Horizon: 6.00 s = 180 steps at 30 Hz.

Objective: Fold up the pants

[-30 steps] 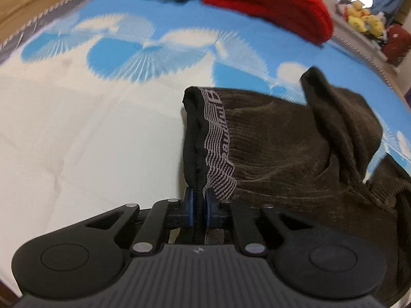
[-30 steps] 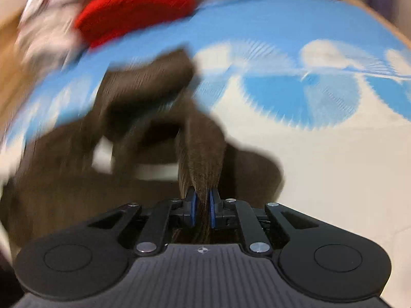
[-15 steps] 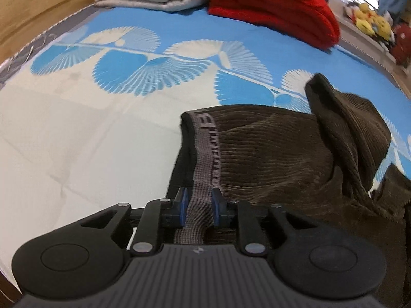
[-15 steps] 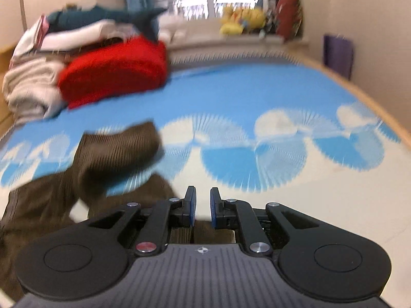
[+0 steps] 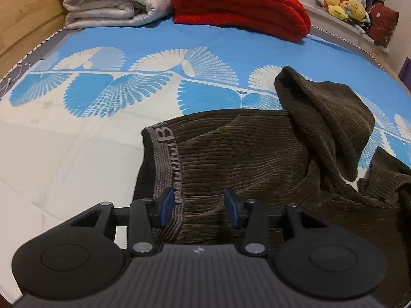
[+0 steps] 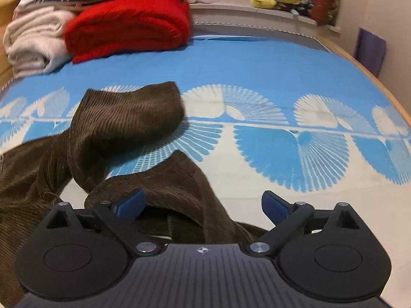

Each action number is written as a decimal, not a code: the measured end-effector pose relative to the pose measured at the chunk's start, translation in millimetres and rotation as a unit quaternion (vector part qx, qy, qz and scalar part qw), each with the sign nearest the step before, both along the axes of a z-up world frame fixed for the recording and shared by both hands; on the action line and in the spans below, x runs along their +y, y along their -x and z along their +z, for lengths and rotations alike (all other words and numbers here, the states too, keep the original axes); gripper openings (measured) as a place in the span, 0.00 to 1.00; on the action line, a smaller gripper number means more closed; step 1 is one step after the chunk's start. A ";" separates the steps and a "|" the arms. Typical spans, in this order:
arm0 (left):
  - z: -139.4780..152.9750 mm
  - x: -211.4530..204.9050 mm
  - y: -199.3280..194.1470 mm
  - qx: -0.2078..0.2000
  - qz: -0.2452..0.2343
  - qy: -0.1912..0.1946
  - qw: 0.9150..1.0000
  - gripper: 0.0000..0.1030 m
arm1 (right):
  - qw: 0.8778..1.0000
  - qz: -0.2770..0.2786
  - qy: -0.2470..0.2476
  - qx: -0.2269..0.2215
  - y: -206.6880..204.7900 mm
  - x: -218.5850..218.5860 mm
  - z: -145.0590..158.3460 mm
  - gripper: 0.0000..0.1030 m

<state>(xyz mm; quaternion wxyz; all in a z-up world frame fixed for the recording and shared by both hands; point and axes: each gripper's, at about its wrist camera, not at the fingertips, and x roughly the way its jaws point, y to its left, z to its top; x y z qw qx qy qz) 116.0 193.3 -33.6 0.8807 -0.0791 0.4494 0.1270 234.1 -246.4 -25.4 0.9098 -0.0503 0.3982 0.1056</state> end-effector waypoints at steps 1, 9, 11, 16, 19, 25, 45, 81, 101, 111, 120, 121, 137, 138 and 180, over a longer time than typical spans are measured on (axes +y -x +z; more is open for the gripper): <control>0.3 -0.4 -0.7 0.000 -0.002 0.000 1.000 0.48 | 1.000 0.005 0.011 -0.002 -2.8 6.5 -1.9 0.95; -6.2 -0.8 -2.0 0.011 -0.026 -0.015 0.999 0.49 | 0.997 -0.050 0.013 0.065 -56.3 5.6 -37.0 0.44; -7.5 0.7 -1.7 0.013 -0.028 -0.015 0.999 0.49 | 0.995 -0.044 0.005 0.090 -63.2 4.7 -50.0 0.44; -10.9 5.4 -1.3 0.019 -0.031 -0.008 0.999 0.49 | 0.994 -0.055 0.026 0.094 -63.5 3.1 -57.0 0.28; -14.3 4.8 -0.1 0.027 -0.041 -0.011 0.999 0.49 | 0.994 -0.049 0.023 0.092 -57.8 -5.7 -53.0 0.08; -14.9 -3.5 2.8 0.028 -0.052 -0.021 0.998 0.49 | 0.992 -0.101 -0.069 0.021 -23.5 -69.2 -0.8 0.08; -25.0 -17.9 4.0 0.067 -0.044 -0.014 0.997 0.53 | 0.827 -0.495 -0.184 0.195 141.7 -342.4 -81.7 0.12; -20.3 -35.2 -5.6 0.057 -0.089 -0.014 0.994 0.07 | 0.976 -0.142 -0.167 -0.003 38.2 -44.6 26.9 0.21; -12.0 -49.3 -34.5 0.022 -0.059 0.008 0.998 0.10 | 0.995 0.068 -0.037 0.068 -21.7 197.5 -46.4 0.61; -14.4 -41.7 -37.5 0.030 -0.051 0.014 0.998 0.11 | 0.994 0.073 0.073 0.024 -30.4 215.0 -66.7 0.19; -15.9 -40.3 -35.3 0.035 -0.048 0.003 0.998 0.11 | 0.998 0.013 0.059 -0.015 -35.1 144.7 -21.1 0.12; -15.8 -39.8 -34.7 0.036 -0.048 0.002 0.998 0.11 | 0.998 0.006 0.062 -0.018 -34.3 132.6 -16.5 0.12; -17.4 -53.5 -27.9 0.044 -0.065 -0.027 0.997 0.11 | 0.948 -0.303 0.095 0.022 -17.9 -153.1 -12.7 0.12; -18.2 -56.4 -28.3 0.045 -0.069 -0.030 0.996 0.11 | 0.946 -0.312 0.082 0.024 -14.4 -161.4 -13.6 0.12; -55.7 -189.3 -127.1 0.002 -0.292 -0.014 0.956 0.71 | 0.801 -0.493 -0.332 0.078 2.5 -312.0 -76.7 0.50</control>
